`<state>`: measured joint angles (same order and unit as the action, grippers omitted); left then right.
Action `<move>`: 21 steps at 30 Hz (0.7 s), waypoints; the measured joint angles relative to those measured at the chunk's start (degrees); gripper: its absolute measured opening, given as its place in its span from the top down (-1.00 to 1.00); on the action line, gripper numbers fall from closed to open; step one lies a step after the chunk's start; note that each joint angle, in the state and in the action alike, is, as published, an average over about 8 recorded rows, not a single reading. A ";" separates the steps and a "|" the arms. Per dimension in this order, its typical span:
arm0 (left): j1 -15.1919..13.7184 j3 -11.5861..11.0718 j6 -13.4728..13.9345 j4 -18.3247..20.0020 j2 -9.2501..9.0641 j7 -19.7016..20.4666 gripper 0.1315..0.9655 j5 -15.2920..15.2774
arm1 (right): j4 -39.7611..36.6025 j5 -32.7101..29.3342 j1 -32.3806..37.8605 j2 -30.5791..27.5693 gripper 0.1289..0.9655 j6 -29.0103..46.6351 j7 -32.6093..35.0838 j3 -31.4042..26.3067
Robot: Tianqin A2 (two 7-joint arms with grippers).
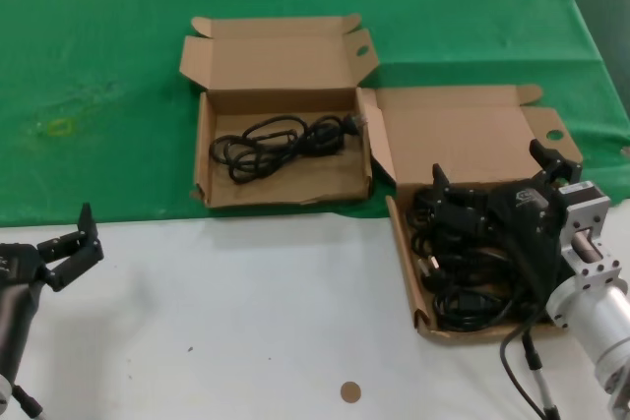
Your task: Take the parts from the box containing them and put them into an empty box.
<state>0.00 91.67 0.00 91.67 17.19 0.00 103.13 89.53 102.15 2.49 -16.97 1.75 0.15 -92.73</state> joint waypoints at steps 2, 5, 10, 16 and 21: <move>0.00 0.00 0.00 0.00 0.00 0.00 -1.00 0.00 | 0.00 0.00 0.00 0.00 -1.00 0.00 0.00 0.00; 0.00 0.00 0.00 0.00 0.00 0.00 -1.00 0.00 | 0.00 0.00 0.00 0.00 -1.00 0.00 0.00 0.00; 0.00 0.00 0.00 0.00 0.00 0.00 -1.00 0.00 | 0.00 0.00 0.00 0.00 -1.00 0.00 0.00 0.00; 0.00 0.00 0.00 0.00 0.00 0.00 -1.00 0.00 | 0.00 0.00 0.00 0.00 -1.00 0.00 0.00 0.00; 0.00 0.00 0.00 0.00 0.00 0.00 -1.00 0.00 | 0.00 0.00 0.00 0.00 -1.00 0.00 0.00 0.00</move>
<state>0.00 91.67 0.00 91.67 17.19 0.00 103.13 89.53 102.15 2.49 -16.97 1.75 0.15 -92.73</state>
